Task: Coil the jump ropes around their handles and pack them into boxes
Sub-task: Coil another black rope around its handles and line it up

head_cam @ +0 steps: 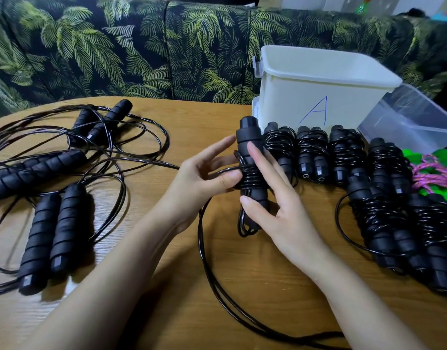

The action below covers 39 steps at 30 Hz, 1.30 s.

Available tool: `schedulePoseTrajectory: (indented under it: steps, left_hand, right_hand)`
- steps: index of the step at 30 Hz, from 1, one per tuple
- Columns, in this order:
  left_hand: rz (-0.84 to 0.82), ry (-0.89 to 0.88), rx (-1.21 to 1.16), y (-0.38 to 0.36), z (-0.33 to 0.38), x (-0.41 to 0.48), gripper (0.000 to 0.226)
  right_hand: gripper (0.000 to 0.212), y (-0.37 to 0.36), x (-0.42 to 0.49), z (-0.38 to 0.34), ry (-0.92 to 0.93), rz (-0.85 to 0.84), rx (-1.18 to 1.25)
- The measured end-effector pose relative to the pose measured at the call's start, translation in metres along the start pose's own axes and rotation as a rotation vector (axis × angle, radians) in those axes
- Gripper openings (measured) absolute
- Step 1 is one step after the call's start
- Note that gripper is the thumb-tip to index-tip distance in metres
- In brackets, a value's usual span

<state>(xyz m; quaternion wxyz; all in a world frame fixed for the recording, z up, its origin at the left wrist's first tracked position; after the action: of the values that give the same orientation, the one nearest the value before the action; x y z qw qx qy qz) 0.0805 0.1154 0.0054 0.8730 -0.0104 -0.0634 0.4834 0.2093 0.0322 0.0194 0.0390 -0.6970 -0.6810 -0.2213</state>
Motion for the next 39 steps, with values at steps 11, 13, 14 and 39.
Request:
schedulePoseTrajectory:
  steps: [11,13,14,39]
  left_hand:
    - [0.207,0.010,0.066,0.003,0.002,-0.002,0.083]
    - [0.178,0.020,0.075,0.009,0.004,-0.001,0.072]
    - [0.169,0.025,0.086,0.012,0.006,0.000,0.072]
    - [0.293,-0.055,0.109,0.010,0.004,-0.003,0.070]
  right_hand:
    - [0.089,-0.016,0.003,0.007,-0.097,-0.015,-0.399]
    - [0.085,-0.014,0.010,0.005,-0.073,-0.031,-0.320]
    - [0.084,-0.014,0.013,0.004,-0.062,-0.038,-0.287]
    - [0.087,-0.006,0.013,0.007,-0.042,-0.124,-0.663]
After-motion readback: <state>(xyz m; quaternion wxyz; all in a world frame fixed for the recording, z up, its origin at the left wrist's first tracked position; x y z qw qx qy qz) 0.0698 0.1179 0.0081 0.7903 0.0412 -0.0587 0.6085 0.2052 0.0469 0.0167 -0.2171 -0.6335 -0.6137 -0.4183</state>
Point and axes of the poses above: each hand's wrist, its own x-axis towards the middle knuckle, its own y-axis out of the back of the hand, z = x × y, the point moved 4 cm from there along x, towards the middle knuckle, and after that the axes turned 7 degrees about x, right-handed, at the moved point
